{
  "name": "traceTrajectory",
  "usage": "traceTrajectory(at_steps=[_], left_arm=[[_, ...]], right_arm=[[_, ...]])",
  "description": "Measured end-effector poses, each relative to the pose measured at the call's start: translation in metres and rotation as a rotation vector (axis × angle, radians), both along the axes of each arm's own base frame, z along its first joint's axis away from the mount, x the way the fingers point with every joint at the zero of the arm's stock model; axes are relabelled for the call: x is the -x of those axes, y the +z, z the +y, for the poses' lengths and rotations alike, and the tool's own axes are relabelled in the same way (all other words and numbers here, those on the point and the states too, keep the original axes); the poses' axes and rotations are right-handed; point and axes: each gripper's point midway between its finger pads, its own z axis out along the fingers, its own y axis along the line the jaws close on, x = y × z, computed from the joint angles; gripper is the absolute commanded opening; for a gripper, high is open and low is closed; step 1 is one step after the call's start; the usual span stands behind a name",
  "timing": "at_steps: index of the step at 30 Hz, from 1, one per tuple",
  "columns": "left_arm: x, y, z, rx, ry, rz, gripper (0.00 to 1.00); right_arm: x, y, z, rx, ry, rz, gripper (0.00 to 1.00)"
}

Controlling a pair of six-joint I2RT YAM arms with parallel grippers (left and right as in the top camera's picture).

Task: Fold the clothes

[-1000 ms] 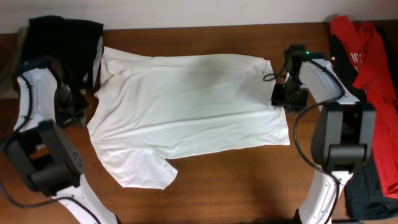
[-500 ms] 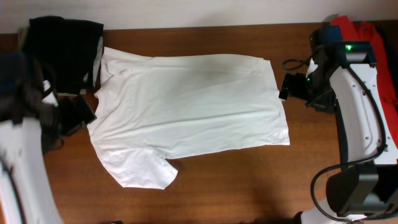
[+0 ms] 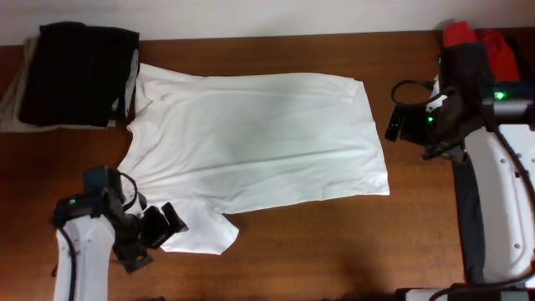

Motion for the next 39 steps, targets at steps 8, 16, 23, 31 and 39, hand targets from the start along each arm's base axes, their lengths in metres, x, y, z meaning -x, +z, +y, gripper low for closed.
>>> traceTrajectory(at_steps=[8, 16, 23, 31, 39], left_arm=[[-0.007, -0.055, -0.016, -0.146, -0.029, 0.238, 0.99], [-0.003, -0.086, -0.020, -0.213, -0.011, 0.300, 0.56], [0.001, -0.092, -0.024, -0.192, 0.003, 0.303, 0.01], [0.015, -0.088, -0.020, -0.205, -0.050, 0.351, 0.30], [0.013, -0.086, -0.020, -0.199, -0.083, 0.342, 0.94]], right_arm=[[-0.009, -0.055, 0.000, -0.001, 0.000, 0.030, 0.99], [-0.014, -0.053, -0.001, 0.000, 0.001, 0.006, 0.99], [-0.008, -0.057, 0.004, -0.025, 0.003, 0.032, 0.99], [0.007, -0.097, 0.004, -0.038, -0.050, 0.112, 0.99], [0.007, -0.097, 0.004, -0.038, -0.051, 0.112, 0.99]])
